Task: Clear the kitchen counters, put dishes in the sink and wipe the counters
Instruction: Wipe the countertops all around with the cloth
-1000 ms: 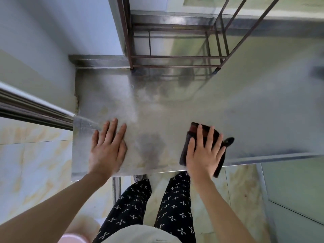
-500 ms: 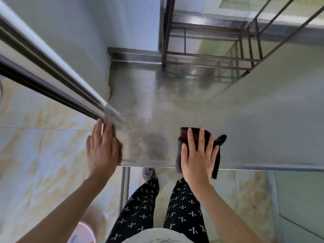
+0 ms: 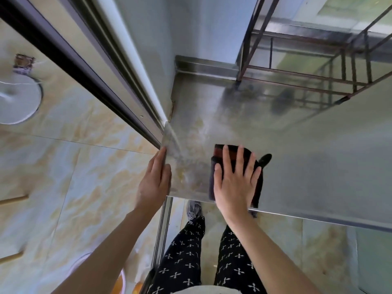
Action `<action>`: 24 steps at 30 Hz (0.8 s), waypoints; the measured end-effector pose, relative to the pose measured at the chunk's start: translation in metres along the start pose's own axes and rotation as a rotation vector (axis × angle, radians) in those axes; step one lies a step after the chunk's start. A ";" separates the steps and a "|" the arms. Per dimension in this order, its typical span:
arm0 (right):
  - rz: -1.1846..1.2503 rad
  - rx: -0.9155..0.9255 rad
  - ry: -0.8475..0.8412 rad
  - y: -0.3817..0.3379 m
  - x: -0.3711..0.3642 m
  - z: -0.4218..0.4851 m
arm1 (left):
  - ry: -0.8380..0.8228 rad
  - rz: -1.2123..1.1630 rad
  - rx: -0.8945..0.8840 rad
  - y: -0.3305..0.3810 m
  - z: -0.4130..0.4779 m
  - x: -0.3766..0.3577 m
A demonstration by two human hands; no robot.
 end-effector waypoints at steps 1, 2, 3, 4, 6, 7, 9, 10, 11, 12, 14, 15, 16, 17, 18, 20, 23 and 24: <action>0.008 0.057 -0.018 -0.014 -0.001 -0.008 | 0.012 0.003 -0.002 0.000 0.000 0.000; 0.013 0.131 -0.039 -0.026 0.000 -0.015 | 0.042 0.040 -0.008 0.002 -0.001 0.000; 0.019 0.205 -0.053 -0.033 0.003 -0.021 | 0.085 0.116 -0.014 0.005 -0.004 -0.002; 0.028 0.267 -0.056 -0.035 0.006 -0.023 | 0.138 0.205 -0.019 0.010 -0.007 -0.004; 0.062 0.306 -0.024 -0.016 0.013 -0.016 | 0.217 0.332 -0.051 0.026 -0.014 -0.019; 0.088 0.258 0.000 0.003 0.016 -0.009 | 0.213 0.371 -0.079 0.037 -0.018 -0.031; 0.140 0.051 0.049 0.052 0.019 0.009 | 0.131 0.465 -0.163 0.058 -0.025 -0.066; 0.151 -0.031 0.057 0.074 0.020 0.017 | 0.075 0.526 -0.200 0.067 -0.030 -0.084; 0.140 -0.059 0.051 0.091 0.019 0.023 | 0.016 0.582 -0.224 0.073 -0.032 -0.101; 0.121 -0.034 0.038 0.099 0.018 0.027 | -0.030 0.619 -0.239 0.075 -0.032 -0.112; 0.094 0.113 0.034 0.098 0.014 0.032 | -0.044 0.659 -0.257 0.068 -0.017 -0.116; 0.076 0.193 0.042 0.094 0.013 0.036 | -0.018 0.680 -0.243 0.064 -0.004 -0.108; 0.056 0.253 0.047 0.090 0.013 0.040 | 0.031 0.693 -0.214 0.059 0.011 -0.096; 0.042 0.287 0.043 0.087 0.012 0.045 | 0.086 0.695 -0.177 0.054 0.027 -0.082; 0.030 0.303 0.033 0.085 0.011 0.050 | 0.139 0.691 -0.139 0.049 0.039 -0.069; -0.004 0.325 -0.010 0.083 0.009 0.054 | 0.169 0.680 -0.088 0.043 0.044 -0.057; -0.064 0.343 -0.050 0.085 0.003 0.053 | 0.137 0.717 -0.139 0.047 0.014 -0.074; -0.073 0.343 -0.053 0.086 0.002 0.052 | 0.091 0.732 -0.179 0.047 0.001 -0.080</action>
Point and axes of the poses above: each hand's wrist, its own z-axis towards the middle knuckle, its own x-axis out of the back of the hand, y = z × x, the point moved 1 cm from there along z, towards the middle knuckle, and after that the axes turned 8 degrees about -z, right-handed, at the moved point
